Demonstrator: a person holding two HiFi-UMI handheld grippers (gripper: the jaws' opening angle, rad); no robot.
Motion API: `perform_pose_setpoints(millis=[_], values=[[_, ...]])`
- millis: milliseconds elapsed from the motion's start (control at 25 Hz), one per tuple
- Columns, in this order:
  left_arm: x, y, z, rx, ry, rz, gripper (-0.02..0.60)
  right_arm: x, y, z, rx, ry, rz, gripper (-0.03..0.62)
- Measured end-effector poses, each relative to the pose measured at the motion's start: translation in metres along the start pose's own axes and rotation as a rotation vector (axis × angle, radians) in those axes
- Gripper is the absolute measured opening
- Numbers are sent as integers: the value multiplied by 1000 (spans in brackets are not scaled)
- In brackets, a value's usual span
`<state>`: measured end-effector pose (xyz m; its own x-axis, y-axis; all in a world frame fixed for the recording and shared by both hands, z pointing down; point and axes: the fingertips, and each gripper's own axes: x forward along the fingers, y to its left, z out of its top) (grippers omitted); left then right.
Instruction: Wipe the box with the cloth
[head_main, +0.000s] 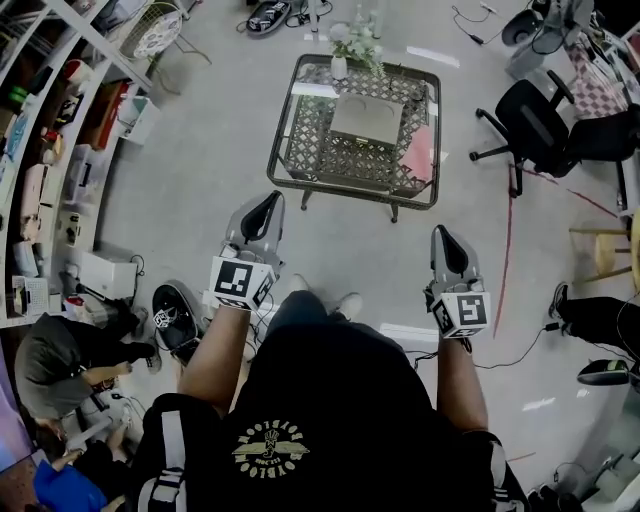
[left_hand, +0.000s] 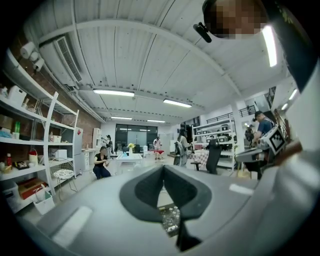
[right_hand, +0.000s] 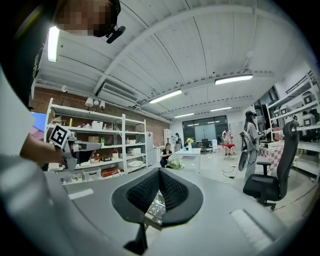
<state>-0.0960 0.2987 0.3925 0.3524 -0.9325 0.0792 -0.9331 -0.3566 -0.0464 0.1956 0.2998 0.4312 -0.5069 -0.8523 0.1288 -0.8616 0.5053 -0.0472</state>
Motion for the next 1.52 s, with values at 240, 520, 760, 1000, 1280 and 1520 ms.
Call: perform_pose_setpoints(millis=[240,520,760,1000,1280,1520], values=[[-1,2,4,5,7,19,0,1,-13,4,19,-10,-13,8],[16,3,5,7,3,-11,0,7,-15,5,17,-19,-30,8],[36,12,9,-18,-12,-27,0,25,-7,4,19,2,-23,8],[55,26,6,-27,-3,-50,0,50,-6,11,22,-2,-33,8],[78,50,0,-36,18,-67,0,90,-7,20,19,2,-43,8],[104,81,-5,-38,34,-82,0,126,-5,23,17,12,-53,8]])
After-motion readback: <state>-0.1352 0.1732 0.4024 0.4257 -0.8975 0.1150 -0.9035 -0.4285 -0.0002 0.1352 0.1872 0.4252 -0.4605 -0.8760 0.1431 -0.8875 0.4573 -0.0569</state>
